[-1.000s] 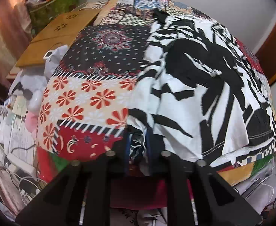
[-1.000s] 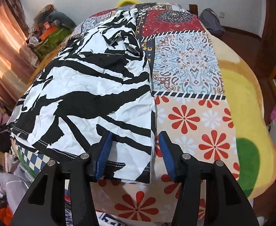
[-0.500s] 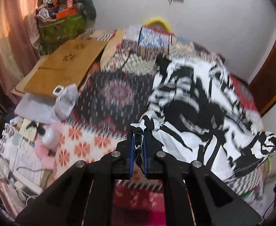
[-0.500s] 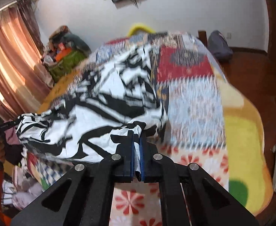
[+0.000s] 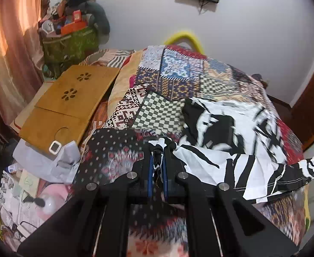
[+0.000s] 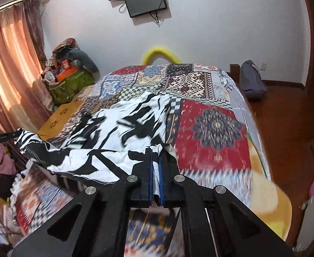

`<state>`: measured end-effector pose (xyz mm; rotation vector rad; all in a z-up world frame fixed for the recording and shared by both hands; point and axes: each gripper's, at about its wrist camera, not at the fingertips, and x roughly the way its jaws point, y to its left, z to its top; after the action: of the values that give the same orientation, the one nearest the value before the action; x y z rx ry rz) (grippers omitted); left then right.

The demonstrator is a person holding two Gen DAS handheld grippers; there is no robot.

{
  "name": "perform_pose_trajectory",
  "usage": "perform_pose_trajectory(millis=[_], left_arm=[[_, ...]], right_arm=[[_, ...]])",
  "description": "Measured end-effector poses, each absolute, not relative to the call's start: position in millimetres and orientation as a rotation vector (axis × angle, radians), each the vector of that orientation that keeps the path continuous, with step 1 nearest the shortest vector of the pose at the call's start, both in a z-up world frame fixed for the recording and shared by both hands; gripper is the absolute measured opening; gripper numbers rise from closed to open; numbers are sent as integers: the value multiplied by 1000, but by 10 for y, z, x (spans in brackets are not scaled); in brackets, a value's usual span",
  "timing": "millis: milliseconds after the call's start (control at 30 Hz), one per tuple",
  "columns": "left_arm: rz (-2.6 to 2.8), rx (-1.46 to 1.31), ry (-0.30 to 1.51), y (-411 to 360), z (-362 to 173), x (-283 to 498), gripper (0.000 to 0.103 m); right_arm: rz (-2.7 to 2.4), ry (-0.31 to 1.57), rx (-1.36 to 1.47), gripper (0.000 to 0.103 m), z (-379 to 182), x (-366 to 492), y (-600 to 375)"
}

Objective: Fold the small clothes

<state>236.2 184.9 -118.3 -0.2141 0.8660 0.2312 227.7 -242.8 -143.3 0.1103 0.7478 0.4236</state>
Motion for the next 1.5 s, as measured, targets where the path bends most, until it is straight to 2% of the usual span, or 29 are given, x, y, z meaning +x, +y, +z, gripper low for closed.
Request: perform_pose_trajectory(millis=[300,800,833,933,967,1033,1100,1167,1333,1500], left_arm=[[288,-213,943,2024,-1724,3304,7],[345,-296,941,2335,-1902,4473,9],[350,-307,944,2359,-1910,4515,11],[382,-324,962,2414,-1886,4622,31],[391,-320,960,2426,-1853,4627,45],[416,-295,912,2429,-1717,4561,62],[438,-254,877,2404,-1606,4464,76],[430,-237,876,2397,-1557,4371,80],[375,-223,938,2321,-1709,4007,82],[322,-221,1063,2189,-2188,3709,82]], right_arm=[[406,790,58,4,-1680,3100,-2215],[385,773,139,4,-1718,4283,-2077],[373,763,145,5,-1710,4313,-2076],[343,764,154,16,-1663,4353,-2064],[336,771,151,22,-1645,4360,-2061],[294,745,134,67,-1544,4286,-2083],[300,677,124,69,-1431,4196,-2133],[309,680,111,69,-1354,4080,-2181],[361,745,87,69,-1492,3765,-2249],[397,910,84,69,-2056,3408,-2243]])
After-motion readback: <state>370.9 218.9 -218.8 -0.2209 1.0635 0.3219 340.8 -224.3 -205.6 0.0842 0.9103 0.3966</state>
